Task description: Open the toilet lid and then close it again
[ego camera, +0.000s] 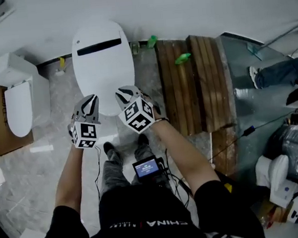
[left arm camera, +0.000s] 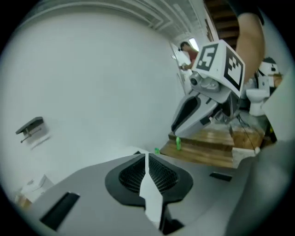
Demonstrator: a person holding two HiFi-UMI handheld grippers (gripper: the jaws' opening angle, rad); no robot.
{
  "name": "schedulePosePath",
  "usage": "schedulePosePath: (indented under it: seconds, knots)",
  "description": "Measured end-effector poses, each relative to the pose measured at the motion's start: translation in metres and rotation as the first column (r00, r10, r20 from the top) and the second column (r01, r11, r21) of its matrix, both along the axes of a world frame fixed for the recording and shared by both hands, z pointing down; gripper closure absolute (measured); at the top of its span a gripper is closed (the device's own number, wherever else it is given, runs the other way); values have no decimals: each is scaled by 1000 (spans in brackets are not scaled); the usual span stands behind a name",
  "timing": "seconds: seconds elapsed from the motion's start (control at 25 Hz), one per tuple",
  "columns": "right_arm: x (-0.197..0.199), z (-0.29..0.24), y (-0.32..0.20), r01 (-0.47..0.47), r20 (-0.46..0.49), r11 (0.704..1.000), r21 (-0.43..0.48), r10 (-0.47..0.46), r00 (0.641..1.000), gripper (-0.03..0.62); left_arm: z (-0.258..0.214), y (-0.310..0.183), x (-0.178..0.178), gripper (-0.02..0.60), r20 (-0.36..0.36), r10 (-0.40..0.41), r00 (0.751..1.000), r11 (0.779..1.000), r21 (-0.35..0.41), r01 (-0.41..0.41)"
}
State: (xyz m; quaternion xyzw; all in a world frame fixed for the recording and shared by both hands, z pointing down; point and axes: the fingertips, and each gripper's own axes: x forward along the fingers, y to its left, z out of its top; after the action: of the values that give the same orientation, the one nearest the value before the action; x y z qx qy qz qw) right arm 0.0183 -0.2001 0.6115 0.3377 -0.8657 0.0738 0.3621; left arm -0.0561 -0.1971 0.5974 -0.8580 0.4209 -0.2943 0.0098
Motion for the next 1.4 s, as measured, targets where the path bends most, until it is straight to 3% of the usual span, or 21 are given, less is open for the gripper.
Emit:
schedulePosePath:
  seconds: [0.12,0.2,0.4,0.52,0.8,1.12,1.4]
  knots:
    - [10,-89,-2,-75,107,995,65,68,992,557,-91,7,6,565,-176,-11,984,999,28,17]
    - [17,-139,2,-120,191,988,97,100,976,568,-137,15,6,571,-255,-9,967,998,62,26]
    - [37,-219,6,-217,318,952,214,142,937,580,-201,31,-10,572,-432,-59,900,989,95,111]
    - [43,-236,2,-251,353,938,238,157,922,580,-203,37,-3,572,-423,-22,906,991,108,74]
    - [46,-218,20,-187,322,965,182,121,939,580,-201,56,3,572,-418,-47,907,993,80,88]
    - [73,-217,29,-170,337,953,250,79,938,580,-208,79,-1,572,-378,-152,913,977,85,198]
    - [77,-200,54,-122,327,964,236,40,944,580,-196,120,-4,572,-357,-215,909,966,56,251]
